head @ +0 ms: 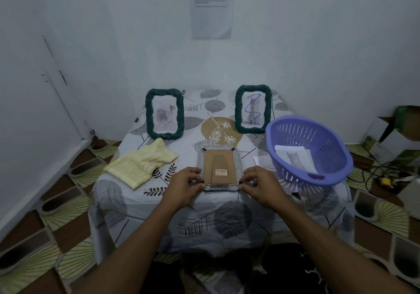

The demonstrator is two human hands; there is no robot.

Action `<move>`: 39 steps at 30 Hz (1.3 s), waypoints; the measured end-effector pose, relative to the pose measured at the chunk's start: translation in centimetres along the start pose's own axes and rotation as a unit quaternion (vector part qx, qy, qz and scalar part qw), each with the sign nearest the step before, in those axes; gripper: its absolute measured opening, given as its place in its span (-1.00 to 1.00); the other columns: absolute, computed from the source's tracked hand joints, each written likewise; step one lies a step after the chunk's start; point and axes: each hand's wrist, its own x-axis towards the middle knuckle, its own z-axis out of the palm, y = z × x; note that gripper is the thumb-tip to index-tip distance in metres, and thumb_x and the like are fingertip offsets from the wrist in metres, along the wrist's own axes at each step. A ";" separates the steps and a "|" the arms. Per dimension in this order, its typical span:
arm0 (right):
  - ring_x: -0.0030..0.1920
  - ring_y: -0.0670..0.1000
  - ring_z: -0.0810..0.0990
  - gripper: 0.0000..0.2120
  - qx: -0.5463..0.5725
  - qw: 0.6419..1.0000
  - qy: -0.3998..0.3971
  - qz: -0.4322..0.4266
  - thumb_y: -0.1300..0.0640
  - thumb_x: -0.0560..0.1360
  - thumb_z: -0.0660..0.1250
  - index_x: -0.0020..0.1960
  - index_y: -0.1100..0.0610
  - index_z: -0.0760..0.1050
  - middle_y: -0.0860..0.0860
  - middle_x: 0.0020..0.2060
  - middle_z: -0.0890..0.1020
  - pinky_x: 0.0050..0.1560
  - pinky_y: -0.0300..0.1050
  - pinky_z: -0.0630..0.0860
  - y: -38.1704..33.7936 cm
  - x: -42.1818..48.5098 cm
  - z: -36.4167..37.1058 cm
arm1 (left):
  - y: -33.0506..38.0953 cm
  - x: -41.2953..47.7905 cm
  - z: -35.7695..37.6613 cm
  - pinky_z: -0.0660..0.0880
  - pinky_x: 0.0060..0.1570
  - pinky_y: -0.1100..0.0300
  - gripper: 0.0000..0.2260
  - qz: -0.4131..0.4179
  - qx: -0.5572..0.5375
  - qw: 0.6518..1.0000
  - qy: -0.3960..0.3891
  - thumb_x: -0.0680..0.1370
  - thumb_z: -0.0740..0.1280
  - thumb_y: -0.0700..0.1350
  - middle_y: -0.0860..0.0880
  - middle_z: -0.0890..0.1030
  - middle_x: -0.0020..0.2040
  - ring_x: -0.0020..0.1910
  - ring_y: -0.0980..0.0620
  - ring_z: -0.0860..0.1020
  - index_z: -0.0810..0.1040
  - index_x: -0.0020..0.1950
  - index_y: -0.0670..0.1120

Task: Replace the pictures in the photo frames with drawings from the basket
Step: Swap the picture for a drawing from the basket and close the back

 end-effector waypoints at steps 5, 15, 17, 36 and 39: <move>0.01 -0.06 0.55 -0.87 0.014 1.000 0.013 0.013 0.12 0.40 0.48 -0.05 0.05 0.69 -0.03 0.03 0.58 0.03 -0.24 0.41 0.4 -0.4 0.6 | -0.1 -0.5 0.3 0.48 0.22 0.08 -0.87 0.006 -0.030 0.999 0.011 0.44 0.48 -0.23 -0.09 0.62 0.18 0.13 0.04 0.57 0.70 -0.02 -0.17; 0.00 -0.13 0.50 -0.83 0.021 1.000 0.008 0.012 0.10 0.41 0.48 0.00 0.01 0.69 -0.04 0.02 0.58 -0.01 -0.33 0.36 0.3 -0.6 0.5 | -0.1 -0.8 0.1 0.48 0.23 0.06 -0.87 0.011 -0.034 0.999 0.000 0.45 0.47 -0.22 -0.07 0.62 0.18 0.14 0.07 0.56 0.70 -0.01 -0.12; -0.01 -0.09 0.55 -0.82 0.054 0.998 0.015 0.027 0.12 0.42 0.47 0.02 0.03 0.68 -0.04 -0.01 0.59 -0.04 -0.34 0.39 0.0 -0.4 0.3 | -0.1 -0.8 0.1 0.50 0.21 0.11 -0.87 0.006 -0.036 0.999 0.002 0.46 0.46 -0.20 -0.06 0.62 0.17 0.13 0.07 0.57 0.70 0.00 -0.11; -0.07 0.07 0.59 -0.73 0.117 0.970 0.052 0.206 0.18 0.50 0.34 0.19 0.08 0.50 0.07 -0.11 0.62 -0.02 -0.07 0.51 -1.9 5.0 0.7 | 0.3 3.8 -2.6 0.46 -0.06 0.23 -0.79 -0.088 0.069 0.992 0.051 0.52 0.38 -0.04 -0.02 0.65 -0.01 -0.10 0.08 0.57 0.63 0.09 -0.13; -0.07 0.06 0.57 -0.74 0.158 0.959 0.051 0.232 0.22 0.50 0.33 0.18 0.07 0.50 0.06 -0.14 0.59 -0.06 -0.11 0.44 -2.3 5.6 0.9 | 1.4 3.9 -1.9 0.37 -0.18 0.29 -0.78 -0.056 0.080 0.995 -0.013 0.57 0.31 -0.03 0.02 0.64 -0.14 -0.18 0.12 0.54 0.68 -0.04 -0.13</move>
